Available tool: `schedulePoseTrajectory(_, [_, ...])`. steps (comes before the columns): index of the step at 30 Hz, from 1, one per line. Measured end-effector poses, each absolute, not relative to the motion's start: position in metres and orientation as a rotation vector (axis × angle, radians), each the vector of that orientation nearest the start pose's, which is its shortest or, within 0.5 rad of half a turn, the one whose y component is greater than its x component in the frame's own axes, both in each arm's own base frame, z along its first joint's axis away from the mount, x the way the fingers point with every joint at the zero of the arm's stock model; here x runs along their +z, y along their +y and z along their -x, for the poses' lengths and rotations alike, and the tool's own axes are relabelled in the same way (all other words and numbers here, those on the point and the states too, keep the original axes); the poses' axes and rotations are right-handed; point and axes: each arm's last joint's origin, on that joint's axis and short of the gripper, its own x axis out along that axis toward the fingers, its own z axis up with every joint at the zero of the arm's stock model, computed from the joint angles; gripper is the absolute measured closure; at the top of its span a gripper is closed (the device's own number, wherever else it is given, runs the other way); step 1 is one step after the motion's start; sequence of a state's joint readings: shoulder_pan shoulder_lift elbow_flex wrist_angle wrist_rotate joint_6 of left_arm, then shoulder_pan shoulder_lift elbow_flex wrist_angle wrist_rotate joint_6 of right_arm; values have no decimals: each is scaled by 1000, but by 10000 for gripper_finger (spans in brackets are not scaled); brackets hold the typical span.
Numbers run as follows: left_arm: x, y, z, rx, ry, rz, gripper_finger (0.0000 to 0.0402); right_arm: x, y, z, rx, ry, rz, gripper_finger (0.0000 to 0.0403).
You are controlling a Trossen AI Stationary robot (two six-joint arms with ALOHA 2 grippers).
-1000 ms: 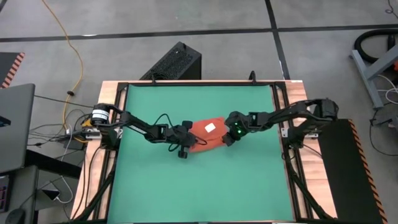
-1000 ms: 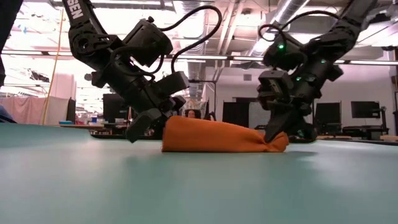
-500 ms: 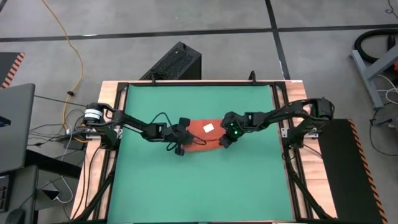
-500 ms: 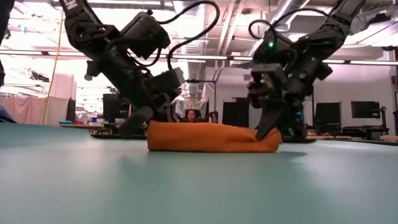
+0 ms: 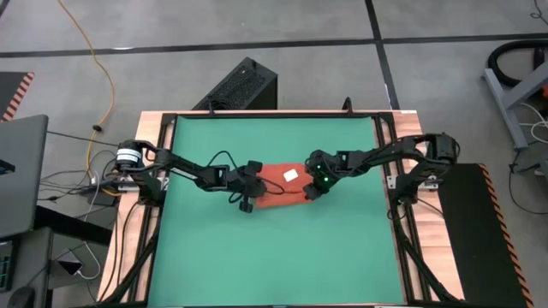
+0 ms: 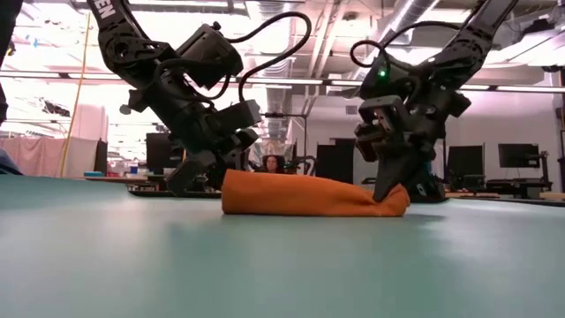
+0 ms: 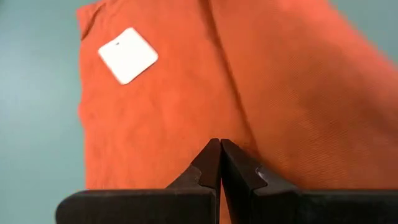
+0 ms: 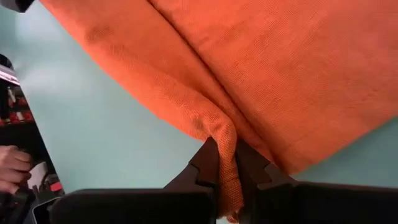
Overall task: Roll towel
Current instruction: Roll the orange microfiber towel
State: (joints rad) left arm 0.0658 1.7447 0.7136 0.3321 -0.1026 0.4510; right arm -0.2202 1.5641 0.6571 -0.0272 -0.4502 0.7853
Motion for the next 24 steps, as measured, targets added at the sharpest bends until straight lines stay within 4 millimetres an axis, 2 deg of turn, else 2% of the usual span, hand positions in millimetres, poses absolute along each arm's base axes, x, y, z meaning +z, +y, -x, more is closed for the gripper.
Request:
schedulePoseTrajectory(5, [121, 23, -315, -21, 731, -438, 401, 135, -52, -269, -138, 936, -1077, 367])
schedulePoseTrajectory(14, [121, 24, -315, -20, 735, -441, 401, 154, -63, -274, -91, 880, -1087, 367])
schedulePoseTrajectory(24, [121, 23, -315, -45, 727, -428, 401, 153, -70, -270, -139, 892, -1094, 367])
